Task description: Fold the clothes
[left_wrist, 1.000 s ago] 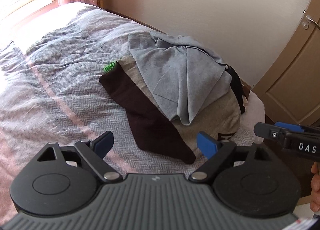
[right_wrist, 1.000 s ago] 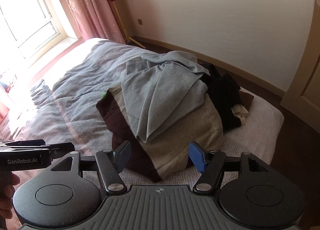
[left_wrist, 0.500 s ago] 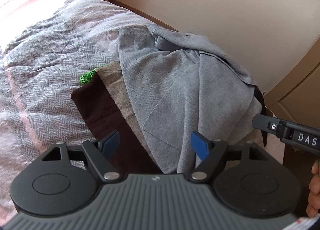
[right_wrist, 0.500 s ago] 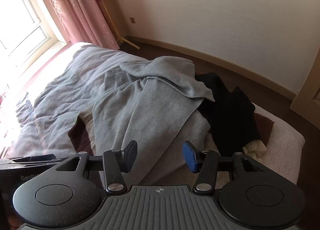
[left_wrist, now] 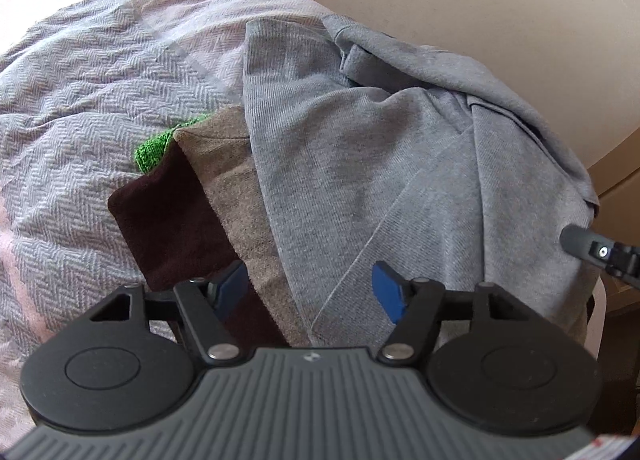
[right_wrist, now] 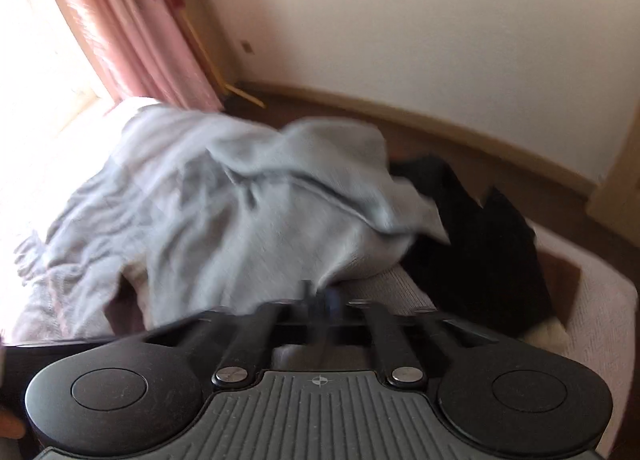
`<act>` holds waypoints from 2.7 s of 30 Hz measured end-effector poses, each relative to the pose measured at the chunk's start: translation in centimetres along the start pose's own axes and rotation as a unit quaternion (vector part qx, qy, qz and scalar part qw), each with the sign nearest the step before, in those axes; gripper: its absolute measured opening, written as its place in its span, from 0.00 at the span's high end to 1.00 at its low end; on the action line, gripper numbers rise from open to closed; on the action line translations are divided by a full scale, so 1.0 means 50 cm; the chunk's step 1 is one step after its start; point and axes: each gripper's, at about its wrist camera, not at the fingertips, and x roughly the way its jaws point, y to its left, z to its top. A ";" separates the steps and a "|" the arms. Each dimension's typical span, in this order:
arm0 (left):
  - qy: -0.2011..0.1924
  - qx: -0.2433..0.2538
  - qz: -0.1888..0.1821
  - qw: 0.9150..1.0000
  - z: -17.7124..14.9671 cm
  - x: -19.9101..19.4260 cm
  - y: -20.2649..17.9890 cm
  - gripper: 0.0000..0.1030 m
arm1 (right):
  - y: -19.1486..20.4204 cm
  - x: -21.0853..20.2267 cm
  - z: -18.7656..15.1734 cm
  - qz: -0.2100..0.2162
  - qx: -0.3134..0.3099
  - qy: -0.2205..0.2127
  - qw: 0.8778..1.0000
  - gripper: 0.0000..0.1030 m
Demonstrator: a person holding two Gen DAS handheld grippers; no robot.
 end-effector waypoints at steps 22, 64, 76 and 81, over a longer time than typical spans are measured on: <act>-0.114 -0.028 -0.054 0.992 0.032 -0.132 0.004 0.97 | 0.049 -0.113 0.072 0.074 -0.003 -0.105 0.992 1.00; -0.089 -0.350 0.229 0.904 -1.096 -1.016 0.408 0.75 | 0.728 -0.657 -0.759 0.281 -0.446 0.202 0.825 0.53; -0.090 -0.381 0.241 0.888 -1.148 -1.025 0.253 0.68 | 0.604 -0.724 -0.764 0.287 -0.479 0.207 0.803 0.53; -0.078 -0.386 0.238 0.888 -1.160 -1.011 0.190 0.67 | 0.545 -0.731 -0.771 0.290 -0.472 0.221 0.803 0.52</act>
